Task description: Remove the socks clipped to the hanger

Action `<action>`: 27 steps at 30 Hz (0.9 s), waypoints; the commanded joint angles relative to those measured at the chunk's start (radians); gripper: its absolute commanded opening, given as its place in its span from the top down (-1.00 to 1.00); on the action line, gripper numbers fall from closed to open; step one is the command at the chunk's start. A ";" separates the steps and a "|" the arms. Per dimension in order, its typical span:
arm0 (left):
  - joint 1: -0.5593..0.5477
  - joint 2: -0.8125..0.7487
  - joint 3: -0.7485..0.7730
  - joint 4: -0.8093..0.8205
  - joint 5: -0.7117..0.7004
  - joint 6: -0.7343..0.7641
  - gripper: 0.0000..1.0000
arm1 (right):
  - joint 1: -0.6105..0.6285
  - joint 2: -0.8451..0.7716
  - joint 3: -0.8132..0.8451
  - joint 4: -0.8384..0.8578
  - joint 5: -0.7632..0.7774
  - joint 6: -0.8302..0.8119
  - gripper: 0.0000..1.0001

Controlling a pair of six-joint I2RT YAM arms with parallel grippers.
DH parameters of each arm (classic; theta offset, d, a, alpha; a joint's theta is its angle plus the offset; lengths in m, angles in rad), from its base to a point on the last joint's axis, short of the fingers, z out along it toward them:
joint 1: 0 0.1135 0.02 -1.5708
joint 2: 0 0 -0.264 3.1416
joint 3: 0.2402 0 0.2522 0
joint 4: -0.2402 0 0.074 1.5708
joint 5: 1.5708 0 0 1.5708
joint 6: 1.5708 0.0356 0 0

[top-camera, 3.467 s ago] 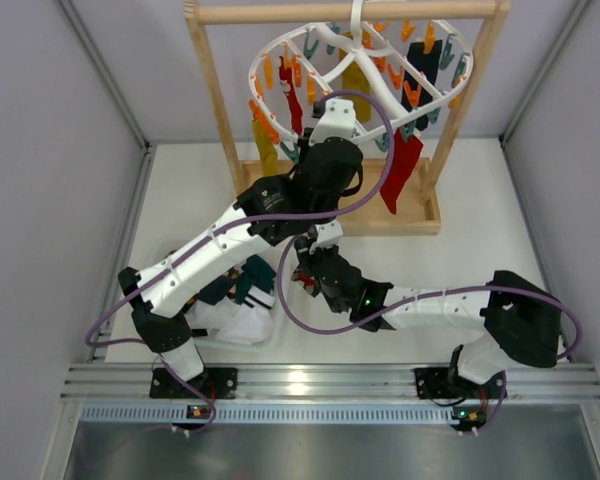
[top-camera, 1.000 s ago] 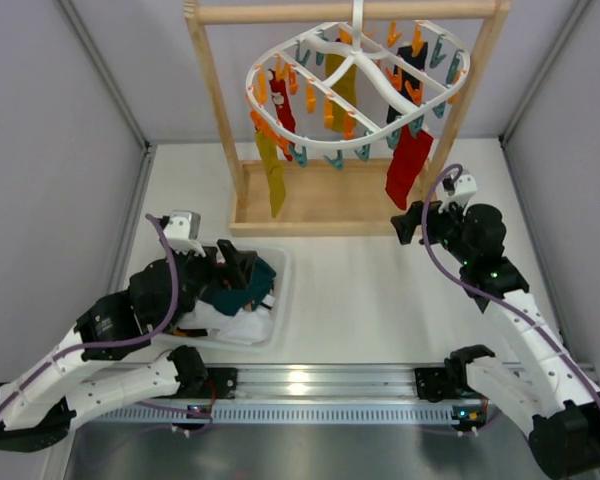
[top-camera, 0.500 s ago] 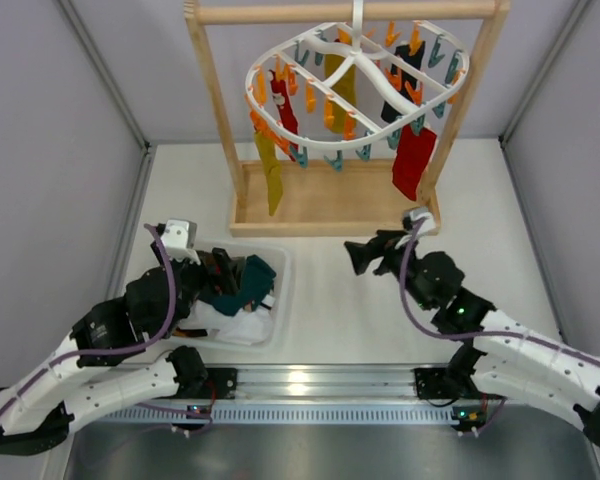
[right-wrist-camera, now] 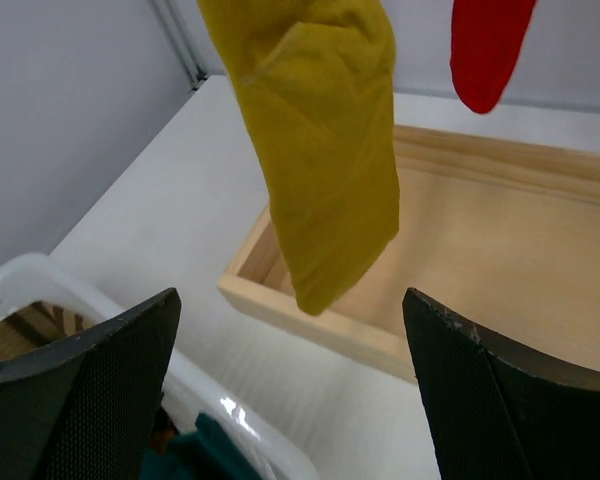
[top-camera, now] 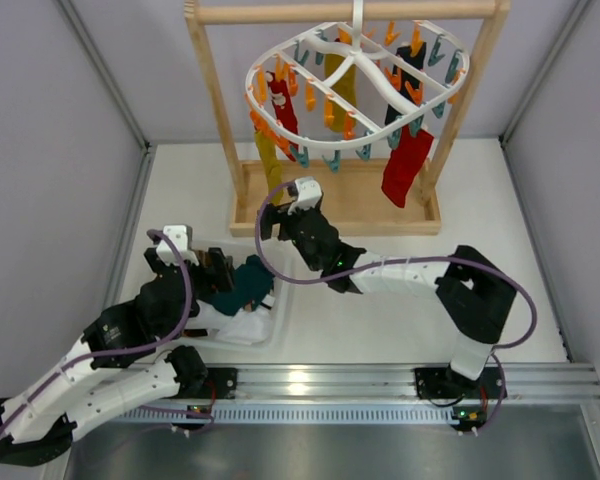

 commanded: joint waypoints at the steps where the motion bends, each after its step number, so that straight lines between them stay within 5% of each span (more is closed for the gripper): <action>1: 0.009 0.019 -0.002 0.008 -0.010 0.001 -0.98 | 0.014 0.110 0.153 0.092 0.066 -0.041 -0.77; 6: 0.030 0.029 -0.001 0.008 0.013 0.006 -0.98 | 0.014 0.237 0.281 0.092 0.139 -0.059 -0.76; 12: 0.035 0.003 -0.004 0.010 0.020 0.006 -0.98 | 0.016 0.136 0.100 0.162 0.152 -0.039 -0.78; 16: 0.035 0.000 -0.004 0.008 0.033 0.003 -0.98 | 0.002 -0.055 -0.087 0.108 0.012 -0.078 -0.86; 20: 0.036 -0.003 -0.001 0.008 0.033 0.001 -0.98 | -0.058 -0.213 -0.170 -0.177 -0.152 -0.072 -0.91; 27: 0.038 -0.027 -0.002 0.007 0.025 -0.005 -0.98 | -0.223 -0.580 -0.386 -0.425 -0.264 -0.073 -0.91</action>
